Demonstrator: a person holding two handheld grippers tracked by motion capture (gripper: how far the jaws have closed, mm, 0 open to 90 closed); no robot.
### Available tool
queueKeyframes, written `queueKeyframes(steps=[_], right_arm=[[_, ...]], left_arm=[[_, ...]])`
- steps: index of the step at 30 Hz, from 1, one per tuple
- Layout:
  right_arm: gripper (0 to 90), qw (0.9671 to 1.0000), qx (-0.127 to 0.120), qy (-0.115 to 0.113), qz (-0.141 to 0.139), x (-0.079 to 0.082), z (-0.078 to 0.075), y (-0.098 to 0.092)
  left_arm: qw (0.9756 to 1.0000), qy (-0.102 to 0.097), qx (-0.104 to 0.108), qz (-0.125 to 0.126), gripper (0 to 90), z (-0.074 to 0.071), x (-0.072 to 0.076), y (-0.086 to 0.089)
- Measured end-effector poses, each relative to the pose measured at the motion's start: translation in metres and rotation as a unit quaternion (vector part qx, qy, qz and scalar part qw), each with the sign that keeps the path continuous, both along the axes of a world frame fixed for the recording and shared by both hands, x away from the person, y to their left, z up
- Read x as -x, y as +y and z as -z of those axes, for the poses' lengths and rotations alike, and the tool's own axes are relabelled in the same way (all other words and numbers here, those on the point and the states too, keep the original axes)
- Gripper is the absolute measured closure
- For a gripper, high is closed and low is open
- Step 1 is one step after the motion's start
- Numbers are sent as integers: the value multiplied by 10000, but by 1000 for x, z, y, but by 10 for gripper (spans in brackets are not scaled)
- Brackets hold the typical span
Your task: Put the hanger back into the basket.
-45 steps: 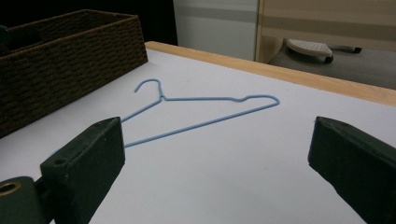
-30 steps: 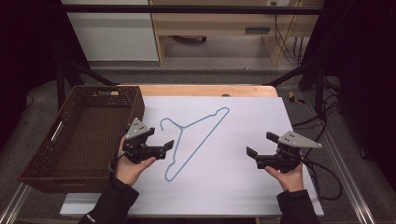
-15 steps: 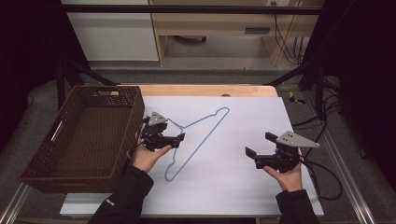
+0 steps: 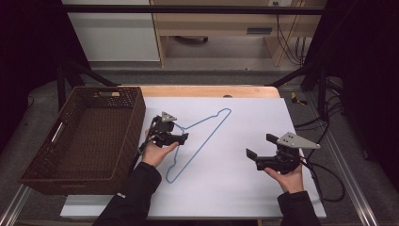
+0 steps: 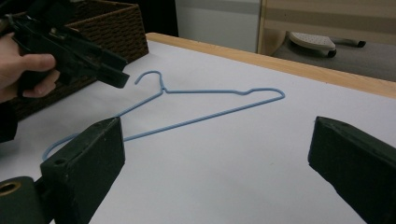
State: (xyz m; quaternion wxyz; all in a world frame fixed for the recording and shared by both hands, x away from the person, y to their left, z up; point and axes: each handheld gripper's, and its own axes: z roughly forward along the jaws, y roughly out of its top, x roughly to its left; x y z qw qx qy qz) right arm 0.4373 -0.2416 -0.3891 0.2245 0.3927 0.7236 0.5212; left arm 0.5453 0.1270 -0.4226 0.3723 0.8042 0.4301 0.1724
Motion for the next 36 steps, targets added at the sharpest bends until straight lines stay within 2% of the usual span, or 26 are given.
queueKeyframes(steps=[1, 5, 8, 13, 15, 19, 28, 36], right_arm=[[43, 10000, 2, -1, 0, 0, 0, 0], [44, 10000, -4, 2, -3, 0, 0, 0], [45, 10000, 8, 3, -7, 0, 0, 1], [44, 10000, 33, 23, -15, -1, 2, 2], [45, 10000, 29, 21, -20, -1, 2, 2], [45, 10000, 33, 26, -13, -1, 2, 2], [45, 10000, 60, 51, -25, -2, 3, 3], [45, 9999, 72, 67, -46, -2, 3, 4]], left_arm=[[10000, 62, -77, -8, 335, 6, -3, -2], [9997, 159, -184, -42, 373, 14, -8, -4], [9995, 244, -218, -40, 453, 23, -11, -6], [9985, 384, -362, -132, 537, 39, -15, -9], [9983, 435, -354, -140, 571, 44, -16, -9], [9979, 437, -428, -219, 631, 46, -16, -9], [9977, 353, -485, -322, 688, 48, -13, -9], [9966, 415, -549, -448, 782, 47, -9, -14]])
